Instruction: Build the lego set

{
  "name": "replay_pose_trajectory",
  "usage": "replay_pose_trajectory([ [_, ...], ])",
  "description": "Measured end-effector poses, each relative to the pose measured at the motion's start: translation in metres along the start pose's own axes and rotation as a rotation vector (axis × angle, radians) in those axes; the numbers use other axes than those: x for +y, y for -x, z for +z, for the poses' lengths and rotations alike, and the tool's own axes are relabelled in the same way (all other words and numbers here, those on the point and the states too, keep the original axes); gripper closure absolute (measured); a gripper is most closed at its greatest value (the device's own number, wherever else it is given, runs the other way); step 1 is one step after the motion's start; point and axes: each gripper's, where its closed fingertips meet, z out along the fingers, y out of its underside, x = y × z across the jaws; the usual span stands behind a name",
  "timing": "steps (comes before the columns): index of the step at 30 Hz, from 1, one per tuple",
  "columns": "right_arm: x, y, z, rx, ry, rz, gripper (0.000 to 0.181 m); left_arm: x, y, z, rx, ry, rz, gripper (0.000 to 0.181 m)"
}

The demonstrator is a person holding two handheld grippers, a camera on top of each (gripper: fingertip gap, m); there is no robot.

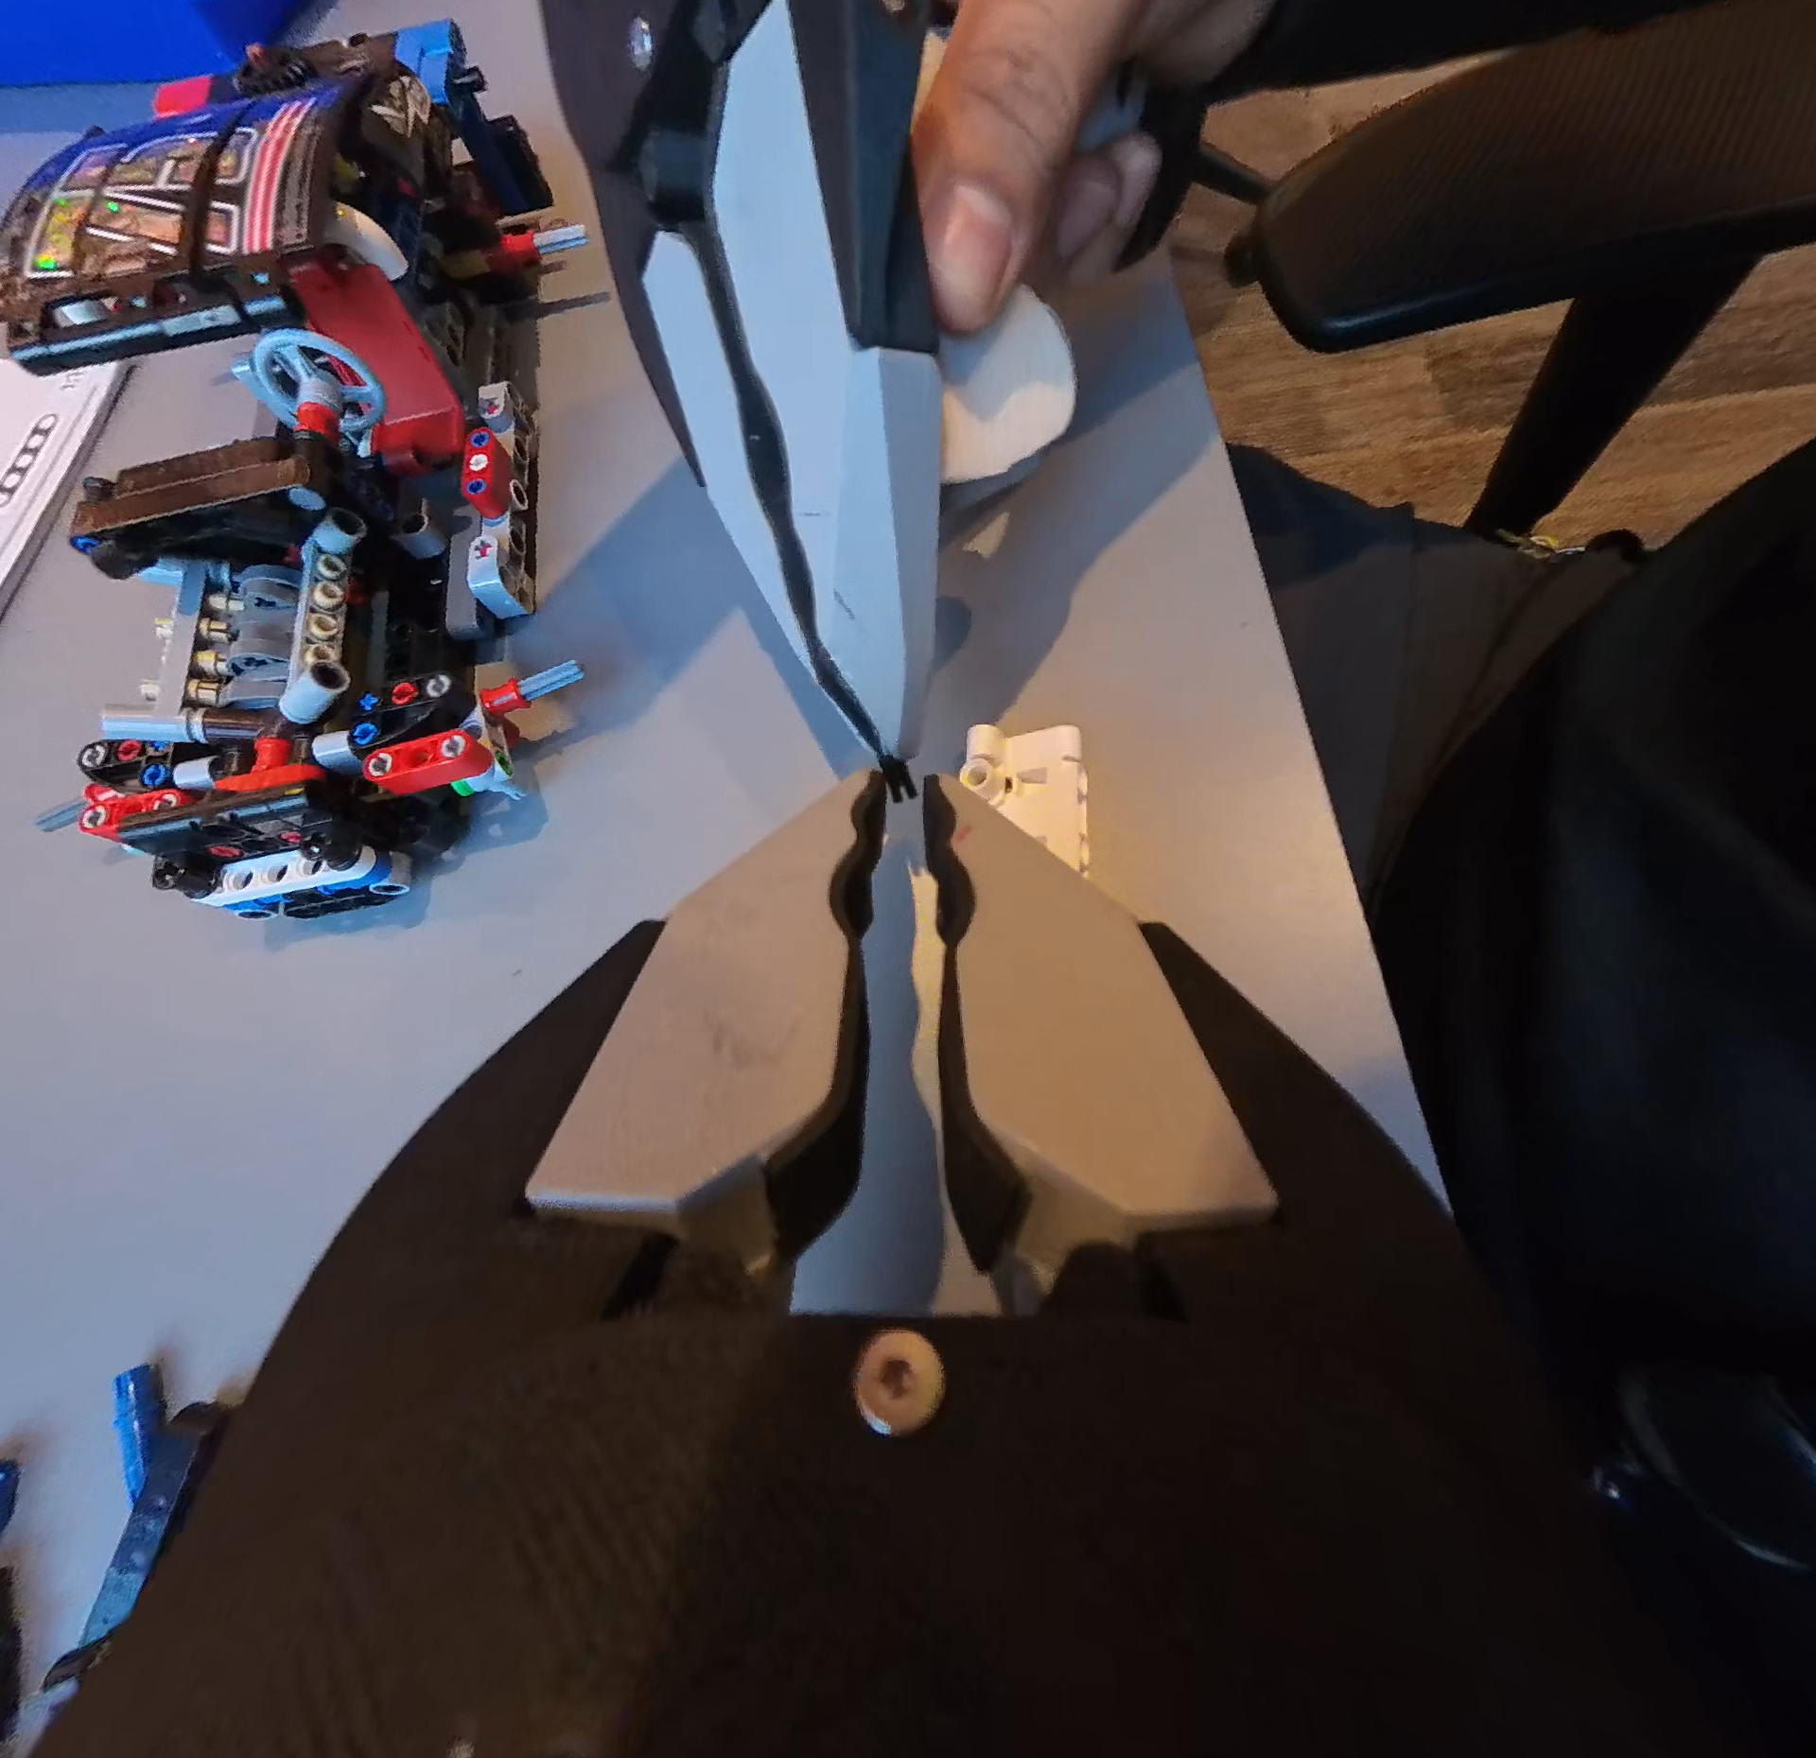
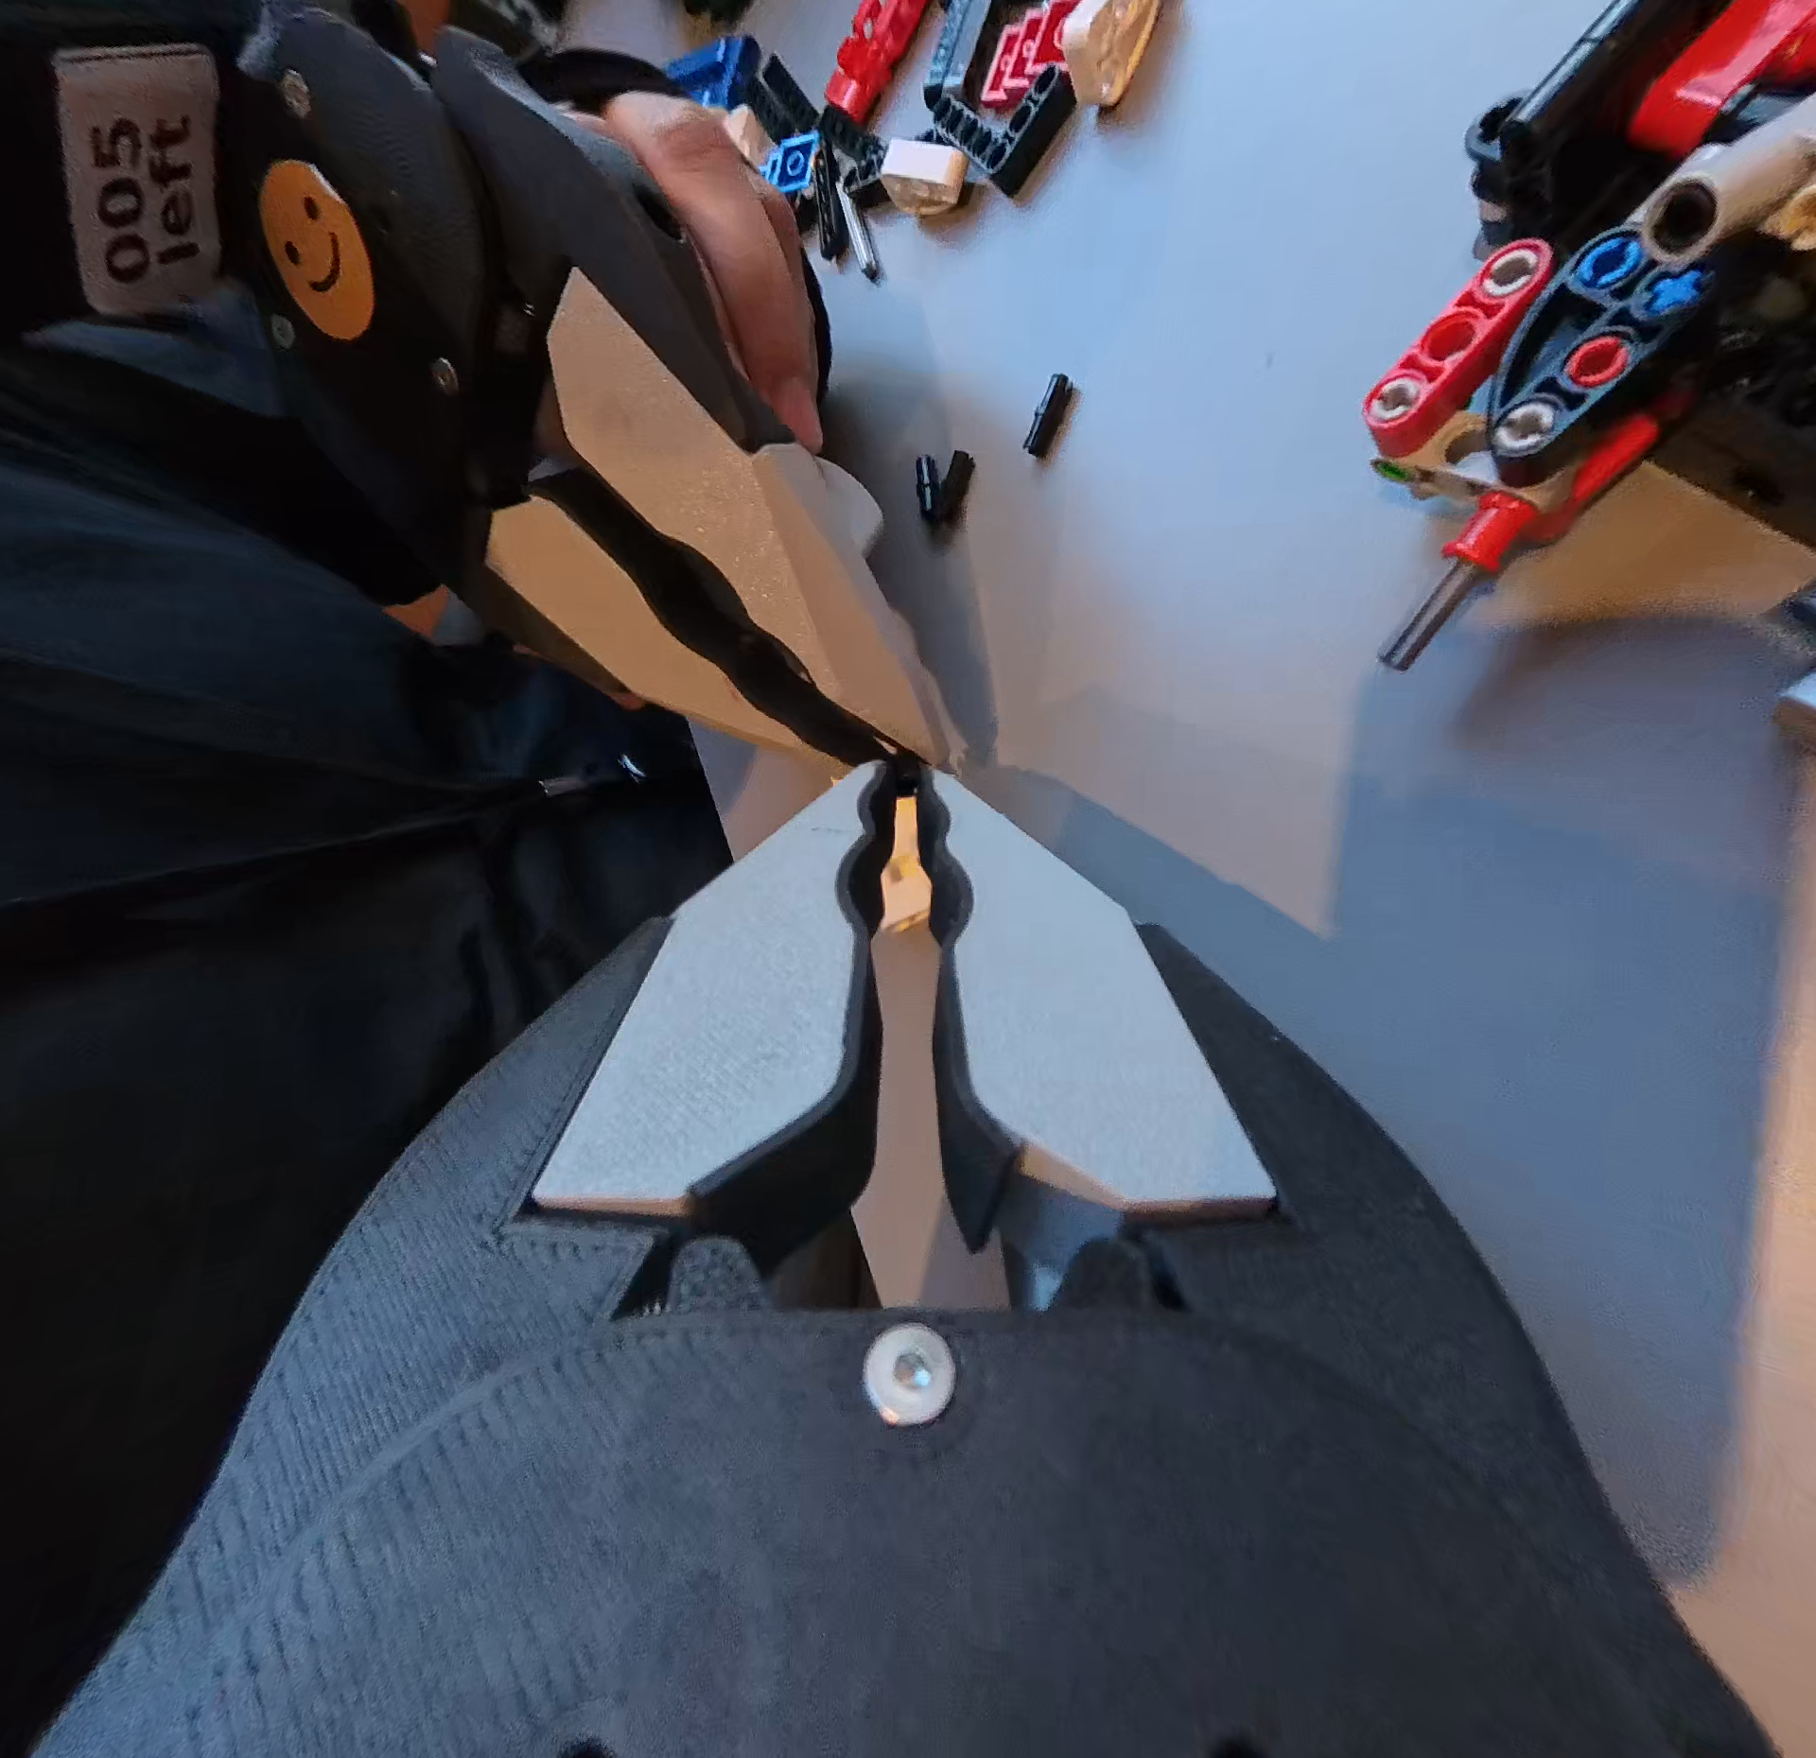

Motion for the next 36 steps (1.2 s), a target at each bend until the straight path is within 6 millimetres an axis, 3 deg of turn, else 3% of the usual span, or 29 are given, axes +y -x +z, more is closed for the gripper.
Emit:
replay_pose_trajectory([
  [12, -0.019, 0.002, -0.006, 0.06, -0.228, -0.088, 0.18, -0.007, 0.015, -0.009, -0.041, -0.058, -0.11, 0.18],
  [23, -0.026, 0.004, -0.01, 0.125, -0.304, -0.204, 0.18, -0.013, 0.018, -0.012, -0.032, -0.108, -0.156, 0.18],
  [36, -0.032, 0.001, -0.01, 0.082, -0.363, -0.099, 0.179, -0.011, 0.025, -0.013, -0.086, -0.093, -0.147, 0.179],
])
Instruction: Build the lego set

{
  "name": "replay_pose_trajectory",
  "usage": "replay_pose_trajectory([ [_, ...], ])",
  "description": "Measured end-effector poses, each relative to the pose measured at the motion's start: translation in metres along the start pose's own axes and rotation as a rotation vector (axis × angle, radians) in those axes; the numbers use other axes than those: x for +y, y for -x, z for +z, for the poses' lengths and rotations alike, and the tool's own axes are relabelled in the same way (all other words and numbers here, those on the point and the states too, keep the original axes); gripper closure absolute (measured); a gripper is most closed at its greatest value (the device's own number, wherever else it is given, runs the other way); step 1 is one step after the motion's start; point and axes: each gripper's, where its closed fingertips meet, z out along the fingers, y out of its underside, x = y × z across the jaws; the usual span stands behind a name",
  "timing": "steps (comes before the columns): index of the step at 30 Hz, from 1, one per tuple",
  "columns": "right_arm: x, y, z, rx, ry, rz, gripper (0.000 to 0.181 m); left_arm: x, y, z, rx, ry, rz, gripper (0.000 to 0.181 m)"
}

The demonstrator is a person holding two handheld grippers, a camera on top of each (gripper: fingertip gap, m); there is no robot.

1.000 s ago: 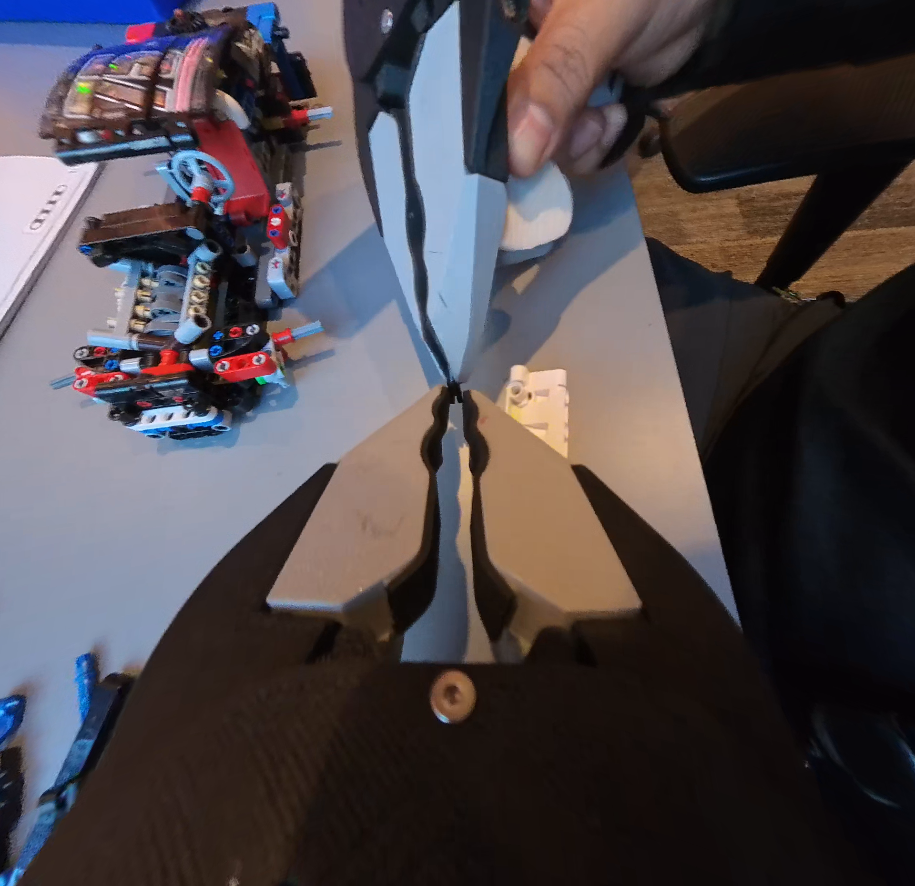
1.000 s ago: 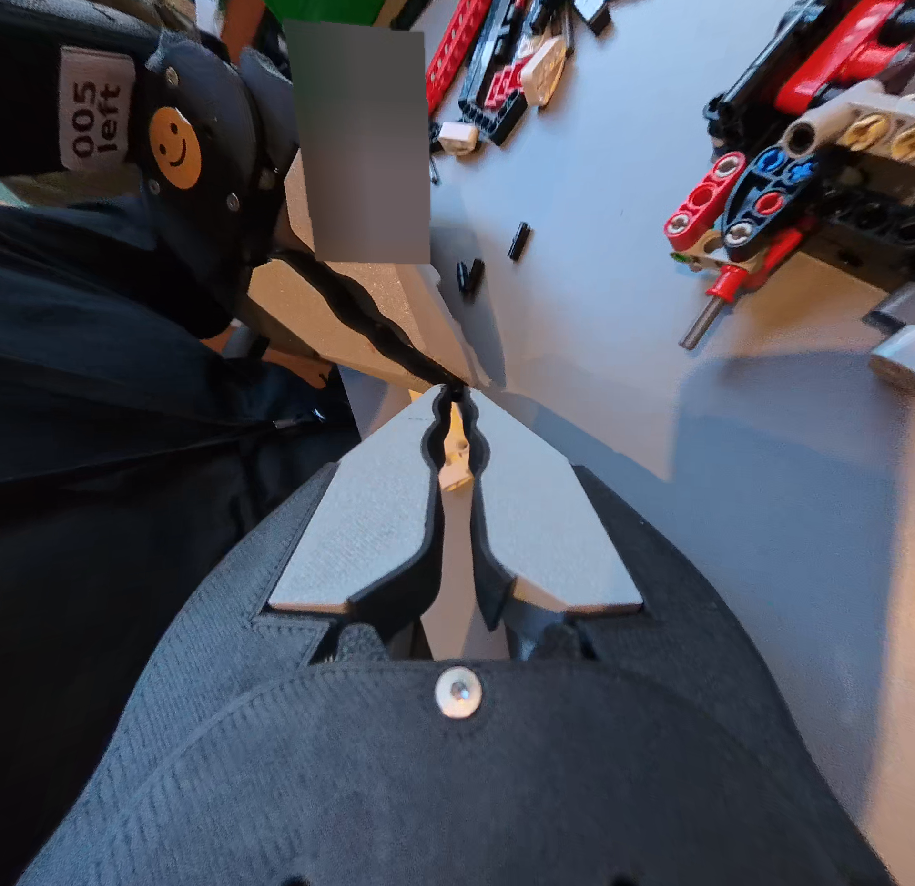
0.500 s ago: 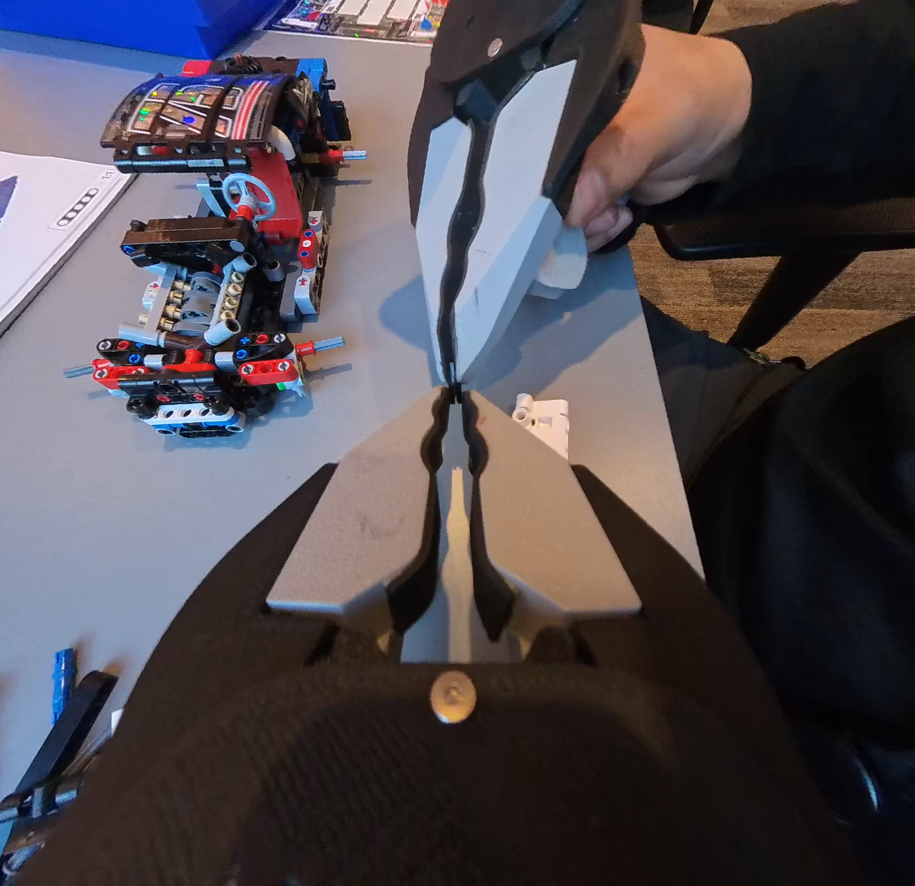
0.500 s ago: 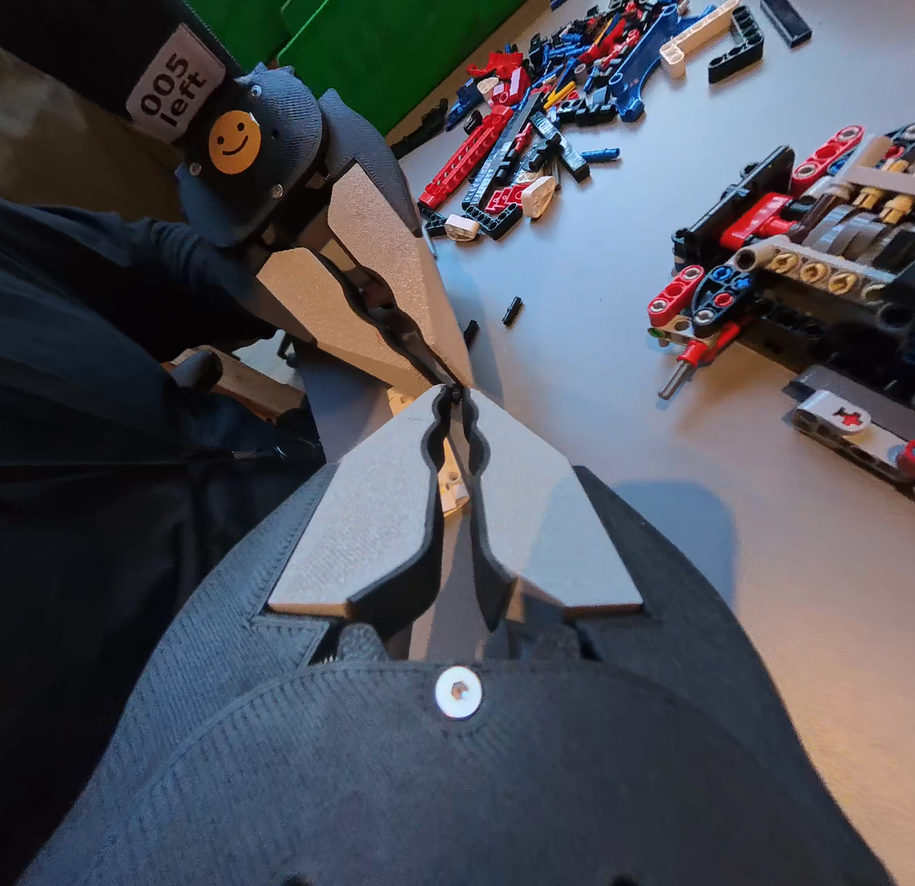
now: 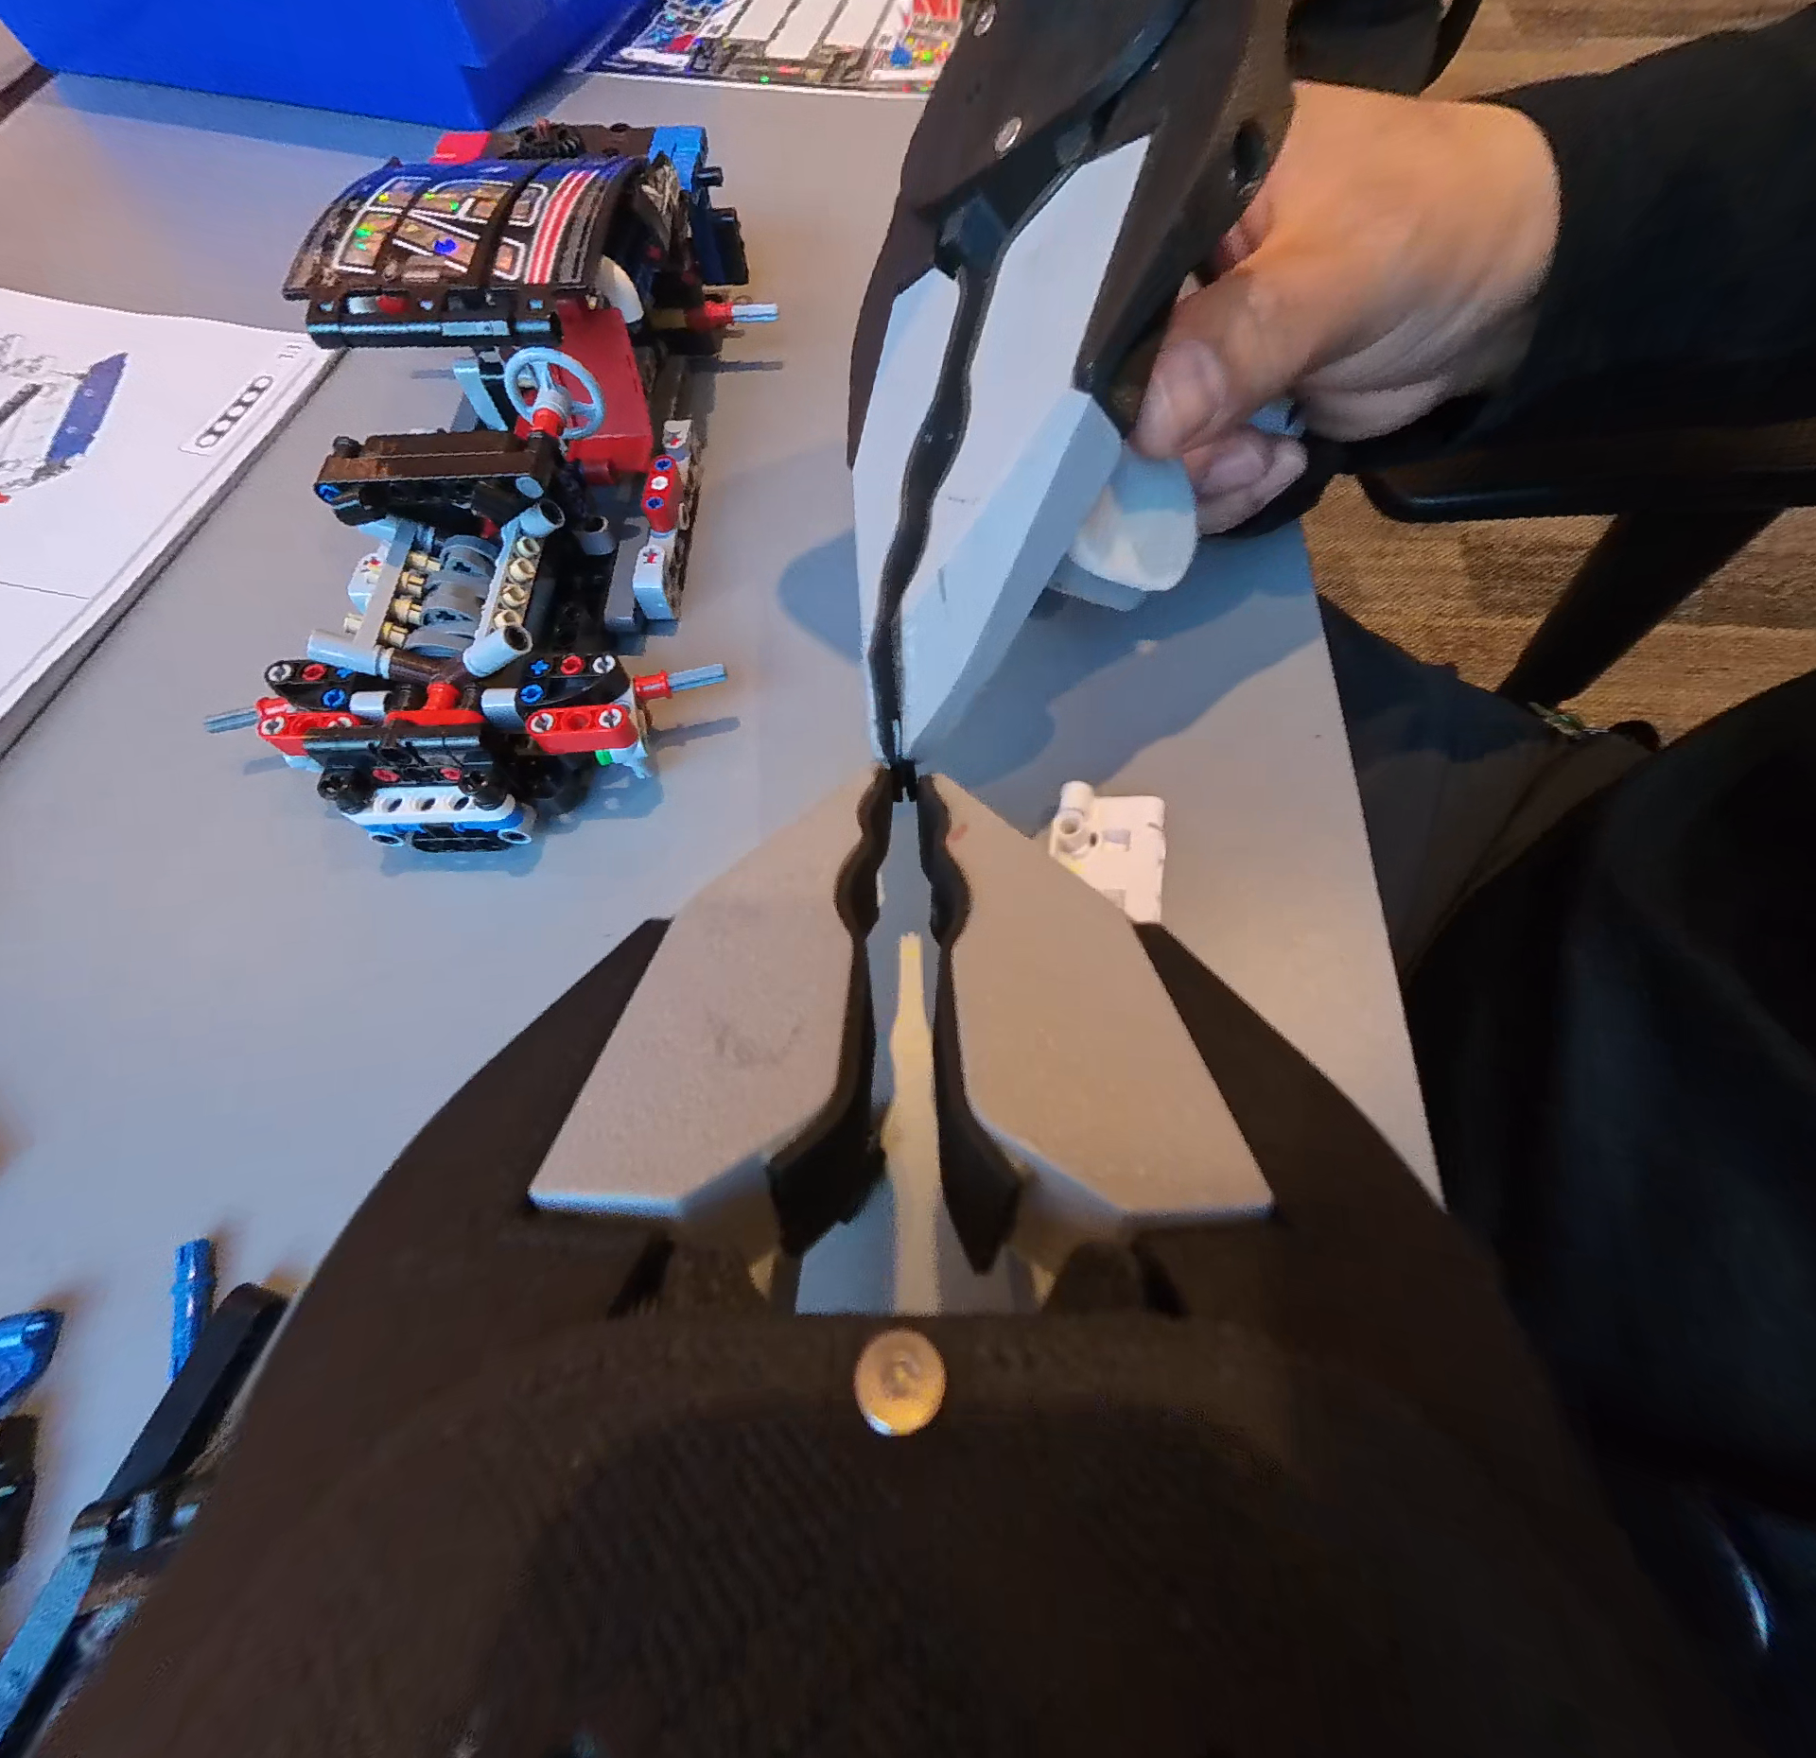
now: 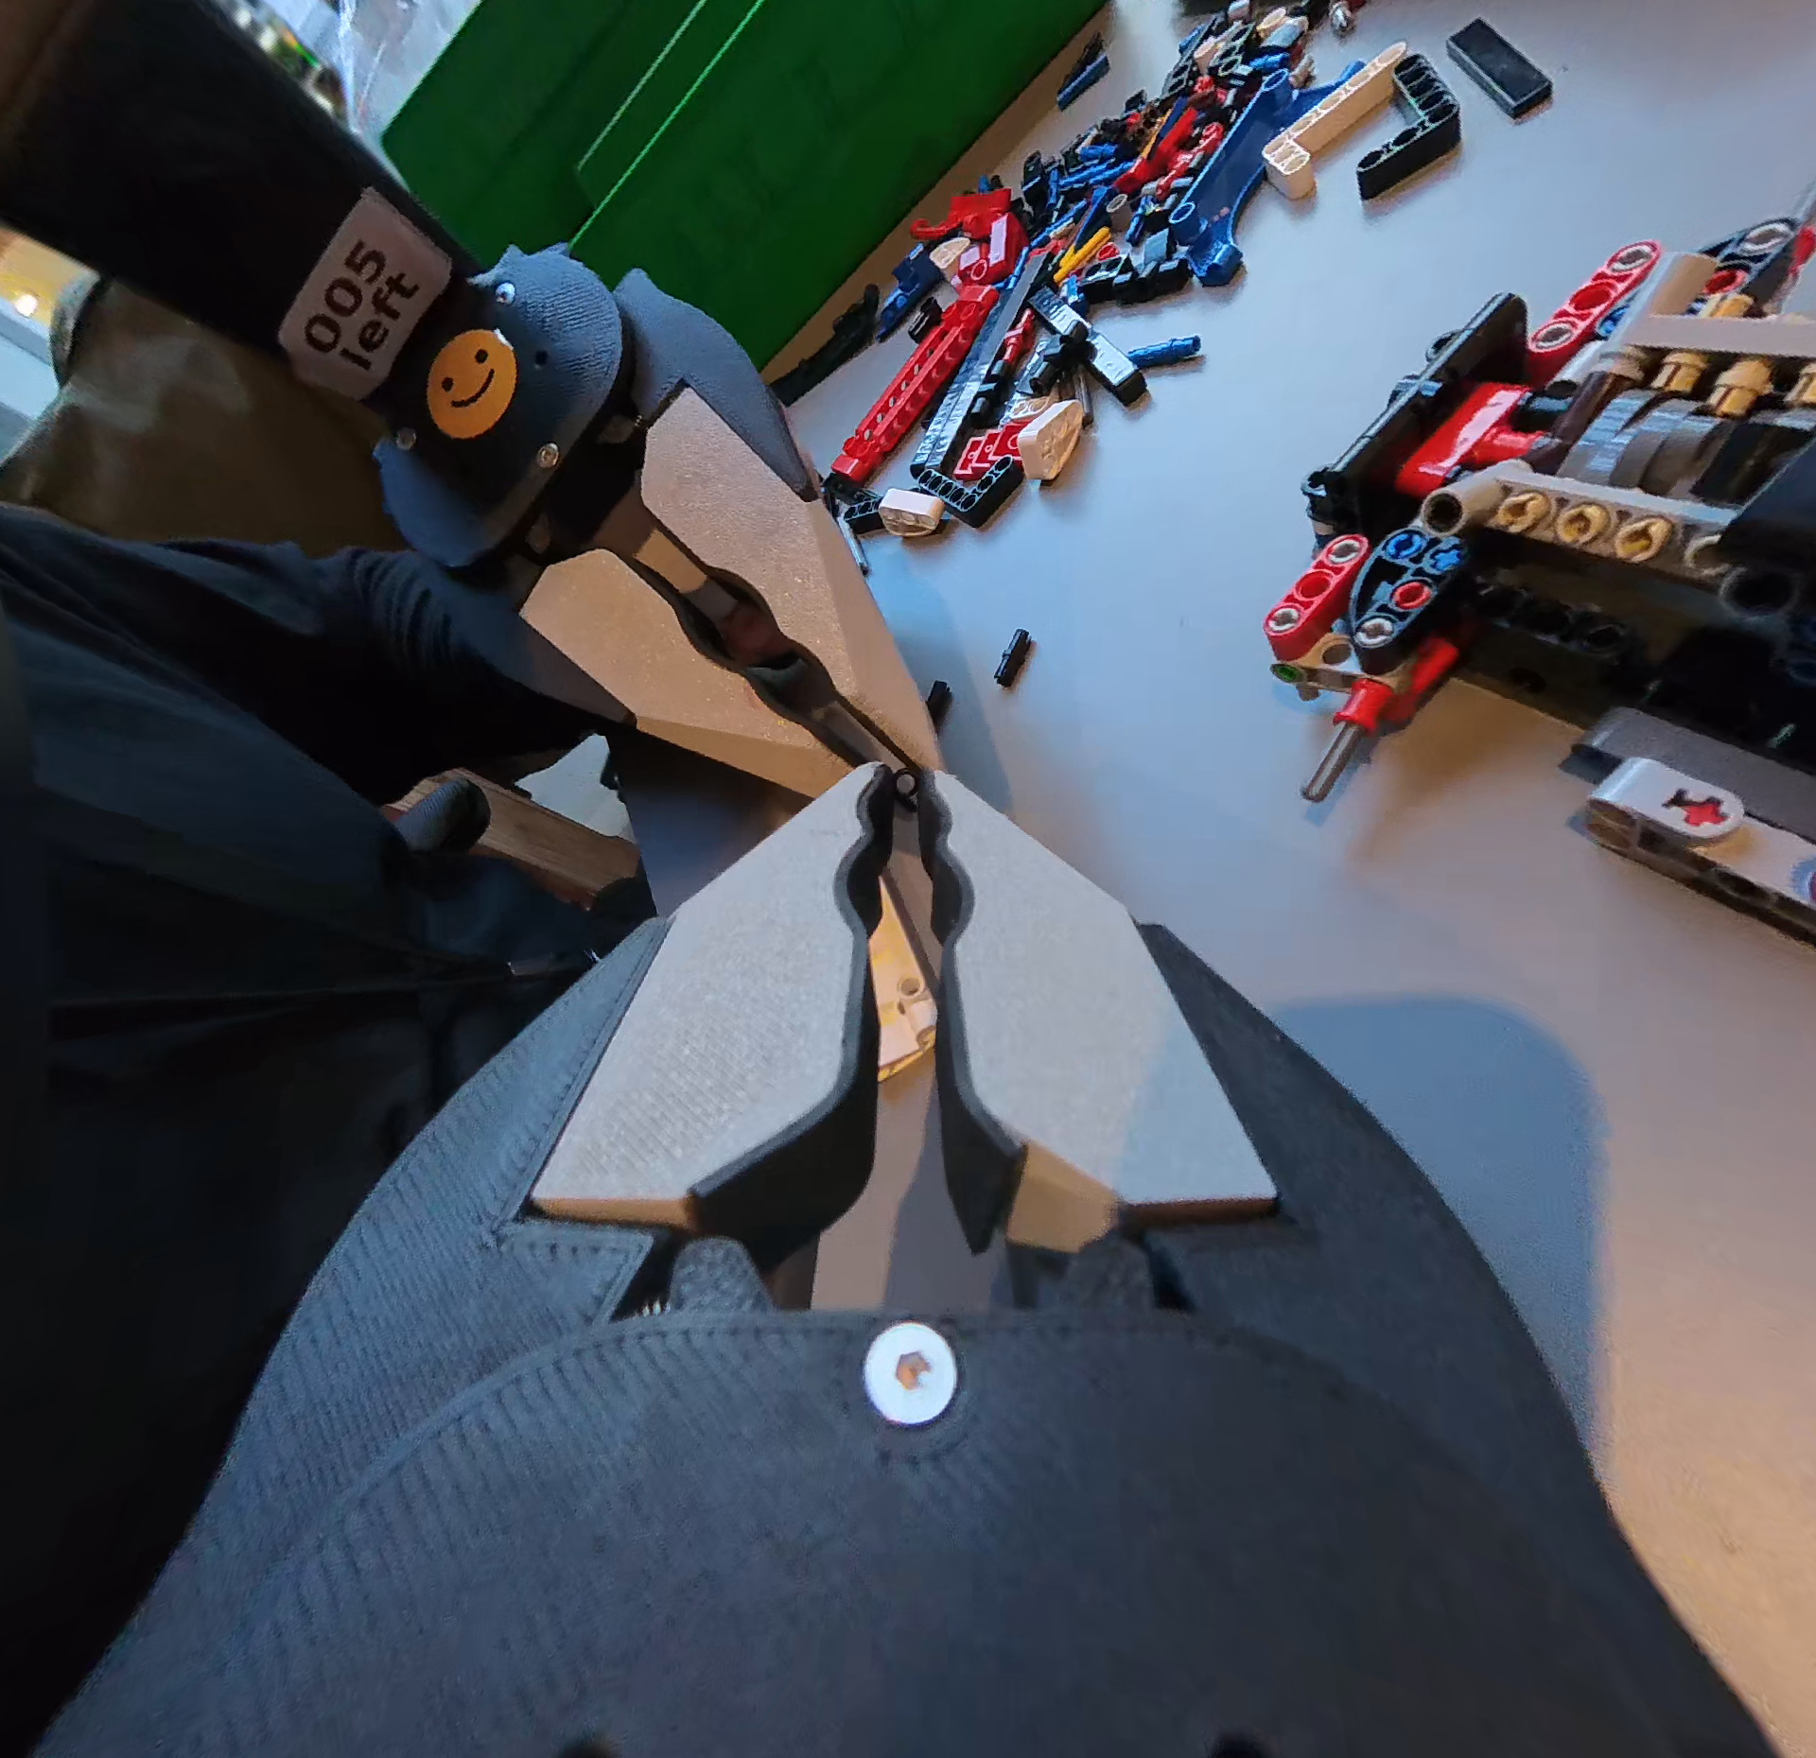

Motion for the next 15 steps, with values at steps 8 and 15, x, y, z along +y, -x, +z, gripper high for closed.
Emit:
replay_pose_trajectory([
  [8, -0.004, -0.0047, 0.0022, 0.027, -0.023, 0.12, 0.179, 0.0001, 0.0068, 0.0, -0.114, 0.031, 0.082, 0.18],
  [15, -0.0036, -0.0053, 0.0019, 0.056, -0.006, 0.111, 0.18, -0.0001, 0.0063, 0.0003, -0.119, 0.029, 0.083, 0.179],
])
